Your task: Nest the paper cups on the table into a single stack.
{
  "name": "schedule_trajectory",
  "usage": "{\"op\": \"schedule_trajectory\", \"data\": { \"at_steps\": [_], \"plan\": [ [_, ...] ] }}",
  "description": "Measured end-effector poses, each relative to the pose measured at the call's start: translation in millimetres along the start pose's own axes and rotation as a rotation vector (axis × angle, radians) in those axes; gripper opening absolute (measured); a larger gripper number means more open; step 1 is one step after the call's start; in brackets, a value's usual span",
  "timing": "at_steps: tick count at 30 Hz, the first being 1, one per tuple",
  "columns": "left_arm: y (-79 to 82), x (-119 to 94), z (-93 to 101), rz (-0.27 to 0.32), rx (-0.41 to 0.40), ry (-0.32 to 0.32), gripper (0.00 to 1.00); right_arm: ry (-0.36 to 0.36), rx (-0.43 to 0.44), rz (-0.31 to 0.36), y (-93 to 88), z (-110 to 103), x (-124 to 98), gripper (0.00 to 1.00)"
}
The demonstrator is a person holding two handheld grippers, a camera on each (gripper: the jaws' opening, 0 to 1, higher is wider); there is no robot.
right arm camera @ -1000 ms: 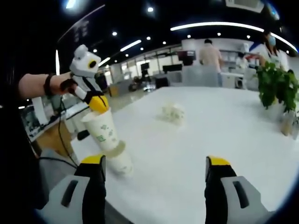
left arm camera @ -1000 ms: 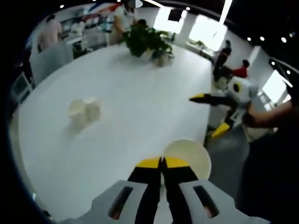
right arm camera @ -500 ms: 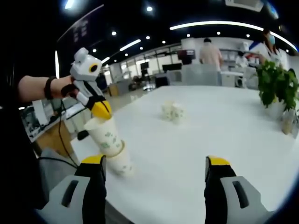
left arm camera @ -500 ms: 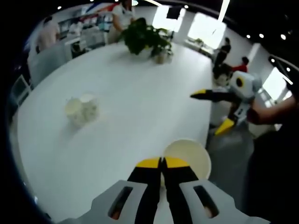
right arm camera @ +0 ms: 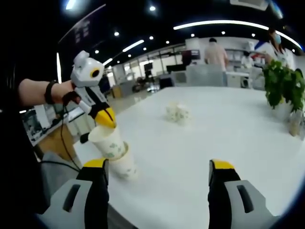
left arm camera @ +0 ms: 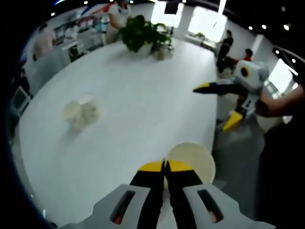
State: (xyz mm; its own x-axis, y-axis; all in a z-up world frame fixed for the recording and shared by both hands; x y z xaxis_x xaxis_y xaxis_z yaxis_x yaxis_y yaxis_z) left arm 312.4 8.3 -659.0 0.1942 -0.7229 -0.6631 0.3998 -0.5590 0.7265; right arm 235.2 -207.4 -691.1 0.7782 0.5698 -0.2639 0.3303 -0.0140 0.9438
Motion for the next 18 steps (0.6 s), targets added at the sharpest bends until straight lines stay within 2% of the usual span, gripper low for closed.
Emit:
{"op": "schedule_trajectory", "data": {
  "at_steps": [10, 18],
  "plan": [
    [-5.2, 10, 2.2, -0.014, -0.011, -0.009, 0.01, -0.003, 0.006, -0.001, -0.6, 2, -3, 0.84],
    [-7.5, 15, 1.9, -0.026, 0.018, -0.016, 0.01, -0.002, 0.013, -0.004, -2.9, 4, -2, 0.84]
  ]
}}
Point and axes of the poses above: the point that each gripper's makers call its tool centre point, and the gripper's own axes: x roughly forward along the fingers, z roughly to its right, y roughly out of its top, the point moved 7 cm from there along -x, roughly backward along the fingers, and after that the axes turned 9 degrees about z, right-handed, at the moved point
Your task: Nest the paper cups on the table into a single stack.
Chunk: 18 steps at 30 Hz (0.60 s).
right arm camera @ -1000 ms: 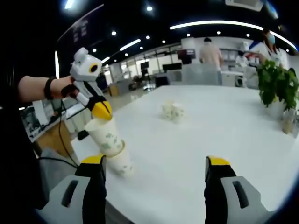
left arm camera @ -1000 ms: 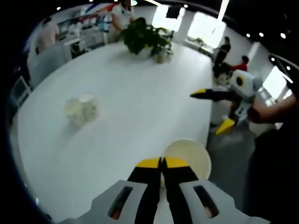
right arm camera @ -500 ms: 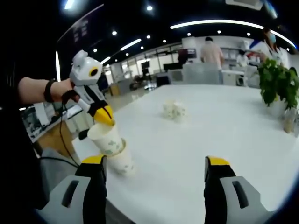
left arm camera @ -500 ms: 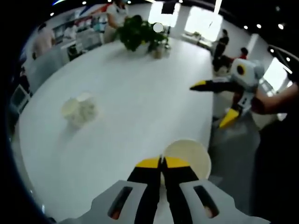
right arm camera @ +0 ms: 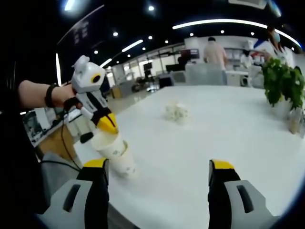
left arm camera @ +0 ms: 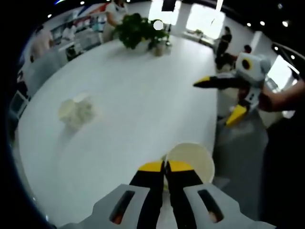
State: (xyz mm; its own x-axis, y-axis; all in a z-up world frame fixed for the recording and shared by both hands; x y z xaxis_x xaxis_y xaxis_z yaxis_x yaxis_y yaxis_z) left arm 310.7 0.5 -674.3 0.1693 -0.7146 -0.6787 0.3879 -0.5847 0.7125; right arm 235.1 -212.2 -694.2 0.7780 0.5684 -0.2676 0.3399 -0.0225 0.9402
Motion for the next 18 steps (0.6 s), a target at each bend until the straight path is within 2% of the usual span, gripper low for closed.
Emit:
{"op": "schedule_trajectory", "data": {
  "at_steps": [9, 18],
  "plan": [
    [-4.7, 3.2, -3.8, -0.021, 0.006, -0.006, 0.01, 0.004, 0.000, -0.002, 1.1, 1.2, 1.8, 0.84],
    [-6.2, 2.0, -7.2, -0.014, 0.008, -0.003, 0.05, 0.007, 0.002, 0.000, 3.3, 1.3, 3.6, 0.84]
  ]
}}
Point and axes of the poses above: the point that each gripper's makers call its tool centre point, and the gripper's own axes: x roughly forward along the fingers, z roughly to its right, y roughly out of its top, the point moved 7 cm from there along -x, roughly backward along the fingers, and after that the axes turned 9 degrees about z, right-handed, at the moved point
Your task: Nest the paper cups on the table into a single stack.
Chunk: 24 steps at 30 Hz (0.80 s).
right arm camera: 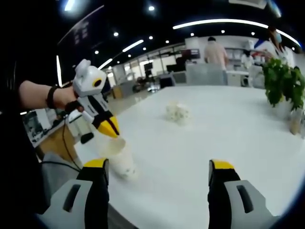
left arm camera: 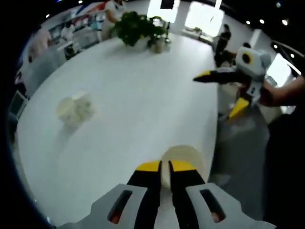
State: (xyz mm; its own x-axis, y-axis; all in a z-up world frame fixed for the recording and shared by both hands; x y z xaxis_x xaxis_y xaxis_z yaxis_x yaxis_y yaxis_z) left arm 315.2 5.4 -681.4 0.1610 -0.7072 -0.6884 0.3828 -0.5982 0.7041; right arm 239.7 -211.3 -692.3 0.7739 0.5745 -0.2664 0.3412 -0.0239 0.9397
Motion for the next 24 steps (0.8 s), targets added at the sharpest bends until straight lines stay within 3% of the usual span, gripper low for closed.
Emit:
{"op": "schedule_trajectory", "data": {
  "at_steps": [15, 24],
  "plan": [
    [-3.6, -6, -3.0, 0.024, -0.031, 0.013, 0.05, 0.010, 0.003, -0.004, -2.2, -2, 1, 0.84],
    [-8.8, -14, -9.2, 0.090, -0.074, 0.053, 0.22, 0.007, 0.003, -0.009, -4.0, -5, -1, 0.84]
  ]
}}
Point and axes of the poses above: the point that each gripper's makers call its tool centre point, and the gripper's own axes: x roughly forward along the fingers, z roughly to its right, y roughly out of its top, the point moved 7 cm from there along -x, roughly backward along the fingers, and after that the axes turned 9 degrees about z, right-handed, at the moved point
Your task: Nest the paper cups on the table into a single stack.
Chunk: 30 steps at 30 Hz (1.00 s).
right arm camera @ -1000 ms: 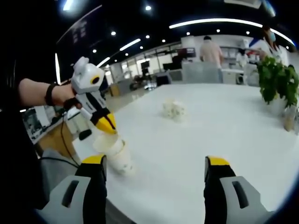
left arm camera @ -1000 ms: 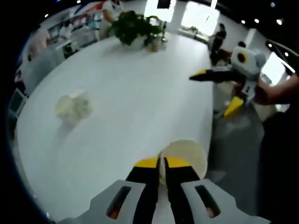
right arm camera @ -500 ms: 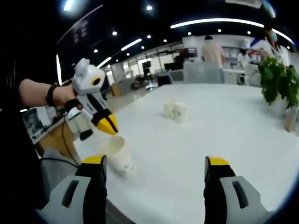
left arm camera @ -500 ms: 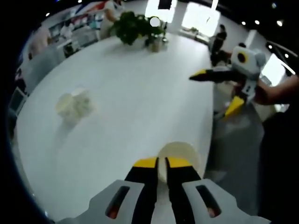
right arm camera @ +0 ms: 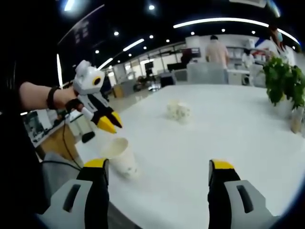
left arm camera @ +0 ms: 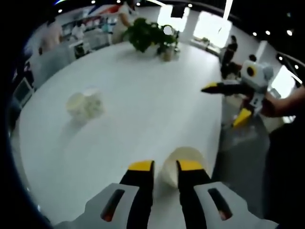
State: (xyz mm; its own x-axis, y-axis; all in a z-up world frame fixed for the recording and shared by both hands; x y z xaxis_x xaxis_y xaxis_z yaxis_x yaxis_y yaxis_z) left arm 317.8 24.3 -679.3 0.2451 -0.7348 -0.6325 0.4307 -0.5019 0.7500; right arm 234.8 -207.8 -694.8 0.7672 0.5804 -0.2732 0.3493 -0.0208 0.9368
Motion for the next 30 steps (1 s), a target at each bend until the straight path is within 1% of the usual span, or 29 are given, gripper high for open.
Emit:
{"op": "schedule_trajectory", "data": {
  "at_steps": [2, 4, 7, 11, 14, 16, 18, 22, 25, 27, 30],
  "plan": [
    [-1.0, -2, -1.6, 0.014, -0.011, 0.012, 0.26, 0.000, -0.001, -0.003, 0.0, 0, 0, 0.84],
    [-1.4, -5, -3.0, 0.039, -0.037, 0.015, 0.27, 0.000, -0.003, 0.000, 0.6, -1, 0, 0.84],
    [-1.1, -9, -4.8, 0.074, -0.054, 0.025, 0.29, -0.001, -0.003, 0.000, 0.7, -2, 0, 0.84],
    [-1.6, -15, -8.4, 0.118, -0.061, 0.062, 0.35, 0.000, -0.003, 0.001, 0.5, -3, -1, 0.84],
    [-5.9, -18, -9.4, 0.112, -0.066, 0.069, 0.38, 0.005, -0.006, -0.001, 0.6, -5, 0, 0.84],
    [-7.6, -21, -10.4, 0.123, -0.058, 0.079, 0.40, 0.006, -0.007, -0.001, 0.7, -5, 1, 0.85],
    [-10.5, -25, -13.1, 0.123, -0.066, 0.095, 0.43, 0.011, -0.007, -0.002, 0.7, -6, 3, 0.85],
    [-15.0, -33, -17.3, 0.145, -0.072, 0.123, 0.45, 0.020, -0.016, -0.010, 1.5, -7, 6, 0.86],
    [-18.4, -40, -22.5, 0.174, -0.086, 0.172, 0.52, 0.024, -0.028, -0.010, 3.7, -8, 8, 0.86],
    [-20.3, -45, -25.3, 0.195, -0.094, 0.198, 0.59, 0.024, -0.029, -0.009, 5.2, -7, 9, 0.86],
    [-23.4, -52, -27.2, 0.215, -0.106, 0.222, 0.64, 0.021, -0.033, -0.005, 7.3, -7, 10, 0.86]
  ]
}}
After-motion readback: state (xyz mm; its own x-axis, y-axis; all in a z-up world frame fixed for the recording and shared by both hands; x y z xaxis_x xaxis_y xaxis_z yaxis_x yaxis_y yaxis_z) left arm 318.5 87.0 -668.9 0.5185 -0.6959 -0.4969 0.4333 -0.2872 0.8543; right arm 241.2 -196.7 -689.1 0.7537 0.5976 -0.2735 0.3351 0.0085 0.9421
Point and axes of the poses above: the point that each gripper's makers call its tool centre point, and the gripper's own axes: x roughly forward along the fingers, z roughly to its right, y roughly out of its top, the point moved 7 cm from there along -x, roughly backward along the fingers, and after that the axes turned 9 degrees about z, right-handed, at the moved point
